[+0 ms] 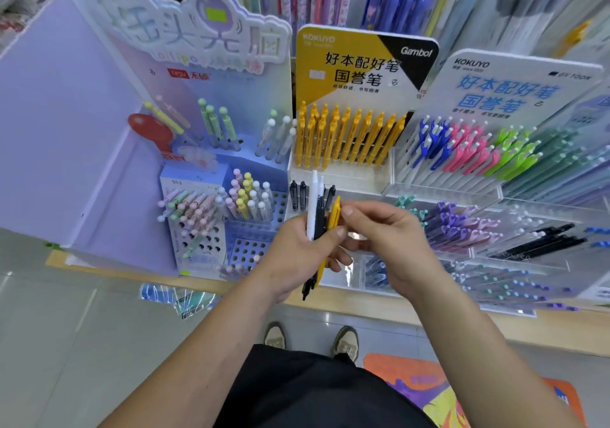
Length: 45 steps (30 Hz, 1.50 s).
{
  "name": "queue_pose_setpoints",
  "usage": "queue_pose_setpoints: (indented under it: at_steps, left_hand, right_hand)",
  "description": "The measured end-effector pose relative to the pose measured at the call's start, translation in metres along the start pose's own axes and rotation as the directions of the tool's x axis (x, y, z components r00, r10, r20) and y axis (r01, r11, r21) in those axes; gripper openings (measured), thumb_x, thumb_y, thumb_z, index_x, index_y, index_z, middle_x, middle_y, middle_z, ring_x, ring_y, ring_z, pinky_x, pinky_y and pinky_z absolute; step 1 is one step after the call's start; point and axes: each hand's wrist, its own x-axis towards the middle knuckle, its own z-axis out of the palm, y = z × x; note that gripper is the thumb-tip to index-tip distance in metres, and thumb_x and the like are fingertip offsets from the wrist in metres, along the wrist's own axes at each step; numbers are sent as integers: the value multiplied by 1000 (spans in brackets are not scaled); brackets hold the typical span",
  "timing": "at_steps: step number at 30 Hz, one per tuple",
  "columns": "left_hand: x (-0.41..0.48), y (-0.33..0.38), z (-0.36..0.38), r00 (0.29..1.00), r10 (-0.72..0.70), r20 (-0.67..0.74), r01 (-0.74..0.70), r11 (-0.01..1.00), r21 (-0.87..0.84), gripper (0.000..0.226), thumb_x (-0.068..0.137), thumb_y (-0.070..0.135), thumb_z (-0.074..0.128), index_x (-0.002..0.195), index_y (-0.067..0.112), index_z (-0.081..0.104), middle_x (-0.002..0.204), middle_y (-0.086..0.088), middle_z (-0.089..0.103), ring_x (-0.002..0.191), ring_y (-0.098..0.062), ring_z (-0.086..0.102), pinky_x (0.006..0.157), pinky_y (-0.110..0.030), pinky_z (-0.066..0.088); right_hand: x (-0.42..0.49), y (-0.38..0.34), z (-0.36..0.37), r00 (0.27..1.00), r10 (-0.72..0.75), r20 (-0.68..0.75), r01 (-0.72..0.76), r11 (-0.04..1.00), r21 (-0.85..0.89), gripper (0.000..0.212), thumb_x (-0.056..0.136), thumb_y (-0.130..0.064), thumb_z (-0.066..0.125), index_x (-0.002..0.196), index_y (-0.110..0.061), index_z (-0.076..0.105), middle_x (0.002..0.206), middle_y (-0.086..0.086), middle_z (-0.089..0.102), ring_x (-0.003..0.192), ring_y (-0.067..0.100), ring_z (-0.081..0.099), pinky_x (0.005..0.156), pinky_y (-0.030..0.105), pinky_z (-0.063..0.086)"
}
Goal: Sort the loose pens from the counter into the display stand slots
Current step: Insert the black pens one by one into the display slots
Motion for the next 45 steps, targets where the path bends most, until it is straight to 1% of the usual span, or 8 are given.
queue_pose_setpoints:
  at_steps: [5, 9, 12, 18, 24, 31, 42, 45]
  left_hand:
    - [9, 23, 5, 996, 52, 66, -58, 994, 89, 12, 104, 18, 64, 102, 9, 72, 87, -11, 78, 72, -25, 74, 67, -36, 60]
    - [17, 28, 3, 996, 73, 58, -72, 997, -18, 16, 104, 18, 65, 115, 10, 72, 99, -11, 81, 93, -28, 79, 85, -42, 64]
    - [26, 27, -3, 990, 103, -98, -109, 992, -63, 16, 106, 13, 61, 110, 1, 70, 97, -13, 81, 93, -28, 79, 87, -39, 64]
    - [46, 25, -24, 867, 147, -476, -103, 988, 119, 22, 103, 34, 66, 96, 13, 65, 63, -9, 56, 52, -21, 54, 54, -39, 52]
    - [51, 33, -30, 887, 109, -449, -94, 994, 56, 51, 101, 51, 61, 85, 3, 54, 60, -6, 40, 49, -20, 37, 48, -34, 37]
    - [52, 29, -35, 934, 146, -325, -135, 989, 56, 37, 103, 41, 63, 83, 14, 47, 59, -1, 39, 49, -18, 38, 48, -34, 42]
    - [53, 30, -30, 933, 123, -339, -121, 992, 28, 28, 103, 39, 64, 90, 15, 56, 62, -3, 44, 49, -17, 43, 52, -36, 46]
    - [54, 28, -26, 937, 124, -326, -118, 992, 41, 27, 103, 40, 64, 94, 15, 59, 58, 2, 46, 49, -18, 45, 53, -37, 47]
  right_hand:
    - [8, -19, -5, 992, -74, 104, 81, 995, -60, 16, 92, -6, 72, 99, 8, 72, 60, 24, 44, 50, 27, 45, 52, 39, 46]
    - [15, -29, -4, 998, -51, -41, 51, 999, 12, 10, 90, -9, 75, 98, -6, 79, 81, 12, 74, 69, 25, 63, 60, 33, 55]
    - [25, -41, -9, 968, -208, -136, 198, 976, -88, 6, 92, -13, 75, 96, -12, 79, 91, 9, 77, 77, 20, 69, 69, 36, 61]
    - [50, -66, -7, 842, -501, -201, 433, 849, -303, 5, 91, -15, 78, 95, -17, 79, 79, 13, 74, 77, 38, 71, 74, 53, 61]
    - [70, -64, 13, 802, -557, -216, 453, 802, -388, 5, 91, -16, 78, 95, -17, 79, 79, 12, 74, 67, 21, 65, 68, 36, 60]
    - [79, -62, 8, 764, -609, -214, 458, 745, -485, 9, 94, -16, 74, 98, -24, 74, 74, -3, 70, 65, 3, 59, 64, 22, 53]
    - [75, -51, 1, 706, -655, -269, 484, 724, -491, 20, 97, -20, 69, 86, -37, 70, 75, 8, 65, 71, 30, 63, 66, 41, 54]
    - [78, -48, 0, 719, -656, -229, 470, 702, -535, 12, 98, -24, 68, 86, -24, 71, 71, 11, 62, 68, 33, 59, 63, 46, 53]
